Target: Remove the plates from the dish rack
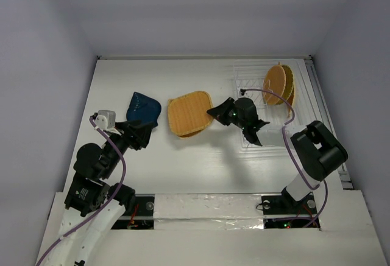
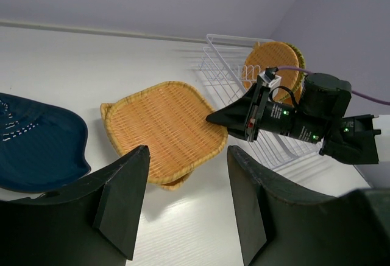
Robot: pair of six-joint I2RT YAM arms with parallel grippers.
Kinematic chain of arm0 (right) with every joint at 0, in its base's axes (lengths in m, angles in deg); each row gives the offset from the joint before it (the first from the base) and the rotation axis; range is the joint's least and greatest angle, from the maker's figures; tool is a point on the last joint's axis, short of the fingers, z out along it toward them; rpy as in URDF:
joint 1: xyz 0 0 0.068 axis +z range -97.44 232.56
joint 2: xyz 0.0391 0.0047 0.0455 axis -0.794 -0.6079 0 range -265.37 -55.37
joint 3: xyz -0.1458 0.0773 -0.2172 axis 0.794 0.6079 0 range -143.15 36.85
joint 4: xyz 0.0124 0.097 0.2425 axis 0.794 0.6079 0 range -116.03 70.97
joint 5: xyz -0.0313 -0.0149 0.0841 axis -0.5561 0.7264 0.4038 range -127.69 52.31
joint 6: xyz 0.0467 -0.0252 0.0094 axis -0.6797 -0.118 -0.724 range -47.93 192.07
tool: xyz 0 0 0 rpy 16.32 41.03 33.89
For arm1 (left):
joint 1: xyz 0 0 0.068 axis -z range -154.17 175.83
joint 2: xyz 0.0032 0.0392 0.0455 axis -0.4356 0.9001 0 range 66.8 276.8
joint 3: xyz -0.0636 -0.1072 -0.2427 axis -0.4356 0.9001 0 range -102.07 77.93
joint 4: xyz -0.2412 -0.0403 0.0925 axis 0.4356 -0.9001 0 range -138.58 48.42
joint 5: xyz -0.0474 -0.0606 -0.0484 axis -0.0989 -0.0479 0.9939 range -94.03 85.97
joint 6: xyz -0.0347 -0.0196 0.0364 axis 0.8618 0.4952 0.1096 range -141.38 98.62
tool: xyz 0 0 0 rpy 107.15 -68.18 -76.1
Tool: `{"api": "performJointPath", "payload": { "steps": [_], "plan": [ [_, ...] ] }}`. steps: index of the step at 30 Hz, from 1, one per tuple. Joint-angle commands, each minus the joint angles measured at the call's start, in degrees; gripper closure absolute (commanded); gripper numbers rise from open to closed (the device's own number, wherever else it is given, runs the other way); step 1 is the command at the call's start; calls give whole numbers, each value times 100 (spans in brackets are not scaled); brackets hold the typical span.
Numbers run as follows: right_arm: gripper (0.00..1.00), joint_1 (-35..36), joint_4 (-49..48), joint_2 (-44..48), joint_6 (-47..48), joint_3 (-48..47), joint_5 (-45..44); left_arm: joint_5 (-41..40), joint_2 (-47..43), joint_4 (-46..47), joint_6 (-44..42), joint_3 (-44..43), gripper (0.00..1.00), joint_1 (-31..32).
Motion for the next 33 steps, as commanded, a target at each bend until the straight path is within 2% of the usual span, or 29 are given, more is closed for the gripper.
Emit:
{"api": "performJointPath", "payload": {
  "steps": [1, 2, 8, 12, 13, 19, 28, 33],
  "plan": [
    [75, 16, -700, 99, -125, -59, 8, 57, 1, 291, 22, 66, 49, -20],
    [73, 16, -604, 107, -108, -59, -1, 57, -16, 291, 14, 66, 49, -20],
    [42, 16, -252, 160, 147, -85, -106, 57, -34, 282, 22, 66, 49, -20],
    [27, 69, 431, 292, 533, -225, -387, 74, -51, 291, 31, 66, 49, -20],
    [20, 69, 574, 327, 604, -278, -396, 74, -51, 291, 31, 66, 49, -20],
    [2, 323, 1462, 371, 1114, -769, -1055, 74, -78, 291, 22, 66, 49, -20],
    [0, 745, 2868, 310, 1816, -1737, -2443, 101, -95, 291, 14, 57, 49, -20],
    [0, 746, 3474, 38, 2046, -2264, -2664, 83, -130, 291, 22, 57, 49, -20]
  ]
}}
